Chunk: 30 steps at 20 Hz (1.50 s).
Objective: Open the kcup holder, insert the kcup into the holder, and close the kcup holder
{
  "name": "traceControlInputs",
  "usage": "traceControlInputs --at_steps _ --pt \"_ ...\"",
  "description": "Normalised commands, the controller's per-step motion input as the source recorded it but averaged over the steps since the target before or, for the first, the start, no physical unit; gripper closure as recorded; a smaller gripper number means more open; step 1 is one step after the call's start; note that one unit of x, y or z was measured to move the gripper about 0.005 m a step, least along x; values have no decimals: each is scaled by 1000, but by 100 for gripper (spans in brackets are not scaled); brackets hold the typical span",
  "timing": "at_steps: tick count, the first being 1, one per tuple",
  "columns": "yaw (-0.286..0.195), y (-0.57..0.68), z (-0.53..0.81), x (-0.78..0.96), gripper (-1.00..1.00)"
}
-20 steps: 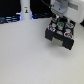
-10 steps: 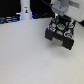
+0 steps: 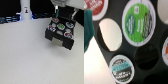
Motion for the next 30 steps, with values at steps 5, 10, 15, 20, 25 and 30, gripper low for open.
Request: traceControlInputs --at_steps 5,10,15,20,25,30 --pt "54 -492 258 484 -100" --pt "41 -428 187 545 -100" --pt "43 -401 125 560 -100" --pt "41 -351 42 624 -100" --pt "48 -248 13 677 -100" --pt "70 -34 -27 724 -100"
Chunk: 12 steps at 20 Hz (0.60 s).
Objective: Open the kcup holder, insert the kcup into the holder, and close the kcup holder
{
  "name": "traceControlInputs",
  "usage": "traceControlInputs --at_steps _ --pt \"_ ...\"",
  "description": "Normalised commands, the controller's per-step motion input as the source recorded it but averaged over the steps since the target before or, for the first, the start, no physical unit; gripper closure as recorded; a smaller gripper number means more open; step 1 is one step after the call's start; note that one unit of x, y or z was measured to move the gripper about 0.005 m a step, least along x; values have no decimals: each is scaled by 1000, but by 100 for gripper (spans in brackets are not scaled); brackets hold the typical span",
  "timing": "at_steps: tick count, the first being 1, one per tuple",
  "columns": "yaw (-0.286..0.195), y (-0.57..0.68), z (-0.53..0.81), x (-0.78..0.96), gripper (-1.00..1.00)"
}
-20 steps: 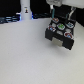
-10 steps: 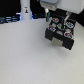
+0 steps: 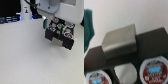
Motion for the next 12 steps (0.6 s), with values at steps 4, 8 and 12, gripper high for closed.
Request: traceControlInputs --at_steps 4,8,12 --pt "154 175 -122 534 -100" --pt "224 160 -116 366 -100" --pt "240 115 -181 276 -100"
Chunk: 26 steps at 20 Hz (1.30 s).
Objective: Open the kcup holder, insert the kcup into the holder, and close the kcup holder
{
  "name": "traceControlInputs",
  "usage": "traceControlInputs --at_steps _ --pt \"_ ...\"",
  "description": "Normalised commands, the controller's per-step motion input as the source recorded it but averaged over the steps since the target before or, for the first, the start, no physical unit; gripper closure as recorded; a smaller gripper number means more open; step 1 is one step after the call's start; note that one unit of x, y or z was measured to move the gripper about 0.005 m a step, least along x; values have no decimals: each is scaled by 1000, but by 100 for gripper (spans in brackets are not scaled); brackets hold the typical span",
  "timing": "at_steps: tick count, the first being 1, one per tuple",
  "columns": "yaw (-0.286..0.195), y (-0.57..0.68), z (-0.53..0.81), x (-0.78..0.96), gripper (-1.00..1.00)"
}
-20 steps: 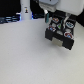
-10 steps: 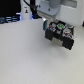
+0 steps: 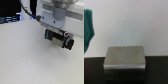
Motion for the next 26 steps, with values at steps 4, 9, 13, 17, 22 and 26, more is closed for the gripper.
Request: traceControlInputs --at_steps 4,9,13,17,22,26 --pt "232 173 -204 185 -100" --pt "203 307 -150 71 -100" --pt "163 436 -17 -45 -100" --pt "134 531 42 -103 -100" --pt "104 551 49 -190 -100" --pt "93 534 39 -434 -100"
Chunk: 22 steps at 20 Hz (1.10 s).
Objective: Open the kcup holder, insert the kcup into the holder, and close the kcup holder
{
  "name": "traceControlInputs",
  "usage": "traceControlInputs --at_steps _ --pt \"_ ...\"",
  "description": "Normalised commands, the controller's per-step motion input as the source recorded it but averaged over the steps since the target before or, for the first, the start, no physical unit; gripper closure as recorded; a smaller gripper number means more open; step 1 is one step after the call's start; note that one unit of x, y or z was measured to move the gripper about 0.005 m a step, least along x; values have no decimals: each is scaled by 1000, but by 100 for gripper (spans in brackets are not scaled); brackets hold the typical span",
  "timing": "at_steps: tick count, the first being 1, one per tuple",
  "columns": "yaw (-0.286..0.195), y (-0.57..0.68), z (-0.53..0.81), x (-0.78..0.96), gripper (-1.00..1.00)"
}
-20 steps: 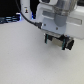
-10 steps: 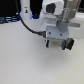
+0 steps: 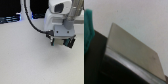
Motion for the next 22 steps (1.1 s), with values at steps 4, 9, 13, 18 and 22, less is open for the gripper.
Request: traceControlInputs --at_steps 4,9,13,18,22 --pt "101 494 49 -534 -100" --pt "94 512 52 -573 -100" --pt "60 617 86 -565 -100" --pt "34 633 56 -710 -100" --pt "20 589 13 -854 -100"
